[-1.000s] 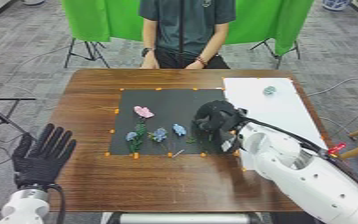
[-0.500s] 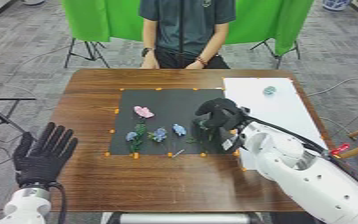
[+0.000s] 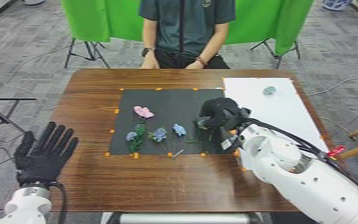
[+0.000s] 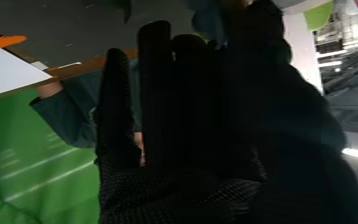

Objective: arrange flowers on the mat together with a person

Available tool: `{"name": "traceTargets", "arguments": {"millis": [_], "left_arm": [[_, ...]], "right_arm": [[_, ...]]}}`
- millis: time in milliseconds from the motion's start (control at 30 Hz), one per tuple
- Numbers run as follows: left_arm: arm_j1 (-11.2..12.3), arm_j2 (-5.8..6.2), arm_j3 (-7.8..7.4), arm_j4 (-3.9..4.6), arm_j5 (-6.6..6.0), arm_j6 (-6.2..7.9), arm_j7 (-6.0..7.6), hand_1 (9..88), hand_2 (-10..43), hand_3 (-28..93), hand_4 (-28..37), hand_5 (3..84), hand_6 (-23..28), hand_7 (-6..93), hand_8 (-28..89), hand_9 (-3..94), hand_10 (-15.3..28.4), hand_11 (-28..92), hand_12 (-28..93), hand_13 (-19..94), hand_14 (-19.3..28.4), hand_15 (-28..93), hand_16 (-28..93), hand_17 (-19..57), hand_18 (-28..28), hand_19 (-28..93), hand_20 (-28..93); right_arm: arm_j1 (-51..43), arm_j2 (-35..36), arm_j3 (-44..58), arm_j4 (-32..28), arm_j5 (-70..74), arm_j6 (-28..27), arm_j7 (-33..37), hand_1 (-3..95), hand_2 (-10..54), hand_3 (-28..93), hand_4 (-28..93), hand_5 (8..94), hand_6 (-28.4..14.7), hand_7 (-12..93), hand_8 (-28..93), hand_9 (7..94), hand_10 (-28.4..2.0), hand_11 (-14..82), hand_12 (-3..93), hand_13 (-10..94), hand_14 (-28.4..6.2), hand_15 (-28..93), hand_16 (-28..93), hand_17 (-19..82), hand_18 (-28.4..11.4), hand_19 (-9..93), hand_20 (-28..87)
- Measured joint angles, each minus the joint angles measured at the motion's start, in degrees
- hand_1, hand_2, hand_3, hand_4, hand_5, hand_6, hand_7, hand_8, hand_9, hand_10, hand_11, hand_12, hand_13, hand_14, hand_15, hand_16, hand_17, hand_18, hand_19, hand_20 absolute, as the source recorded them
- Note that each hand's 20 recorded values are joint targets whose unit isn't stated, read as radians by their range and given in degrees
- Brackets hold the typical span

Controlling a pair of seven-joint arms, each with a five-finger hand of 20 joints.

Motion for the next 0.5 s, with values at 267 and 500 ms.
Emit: {"name": "traceTargets", "arguments": {"millis": [267,500], "left_arm": [[0.14,-0.04,-0.12,0.00,0.60,0.15,-0.19,34.1,4.2,71,-28.3,44.6,7.6,9.9,-10,41.5,12.3,17,6,31,14.3,30,-8,-3.8,12.1,34,9],[0.22,-0.05,-0.14,0.00,0.65,0.18,-0.22,33.8,4.7,71,-28.3,44.6,7.6,9.9,-10,41.5,12.7,17,6,31,14.3,31,-8,-3.8,12.1,34,9]], "right_arm": [[0.36,0.07,-1.21,0.38,0.04,1.12,1.19,84.9,-9.5,-7,-11,51.3,1.2,61,-5,59.0,-8.5,19.5,19.9,59,-5.0,20,28,26,-11.7,48,30],[1.32,0.17,-3.02,0.92,0.28,4.11,1.99,84.0,-9.5,-4,-11,59.0,2.7,66,10,63.7,-7.4,17.7,20.2,60,-4.8,19,30,27,-11.1,43,34]]}}
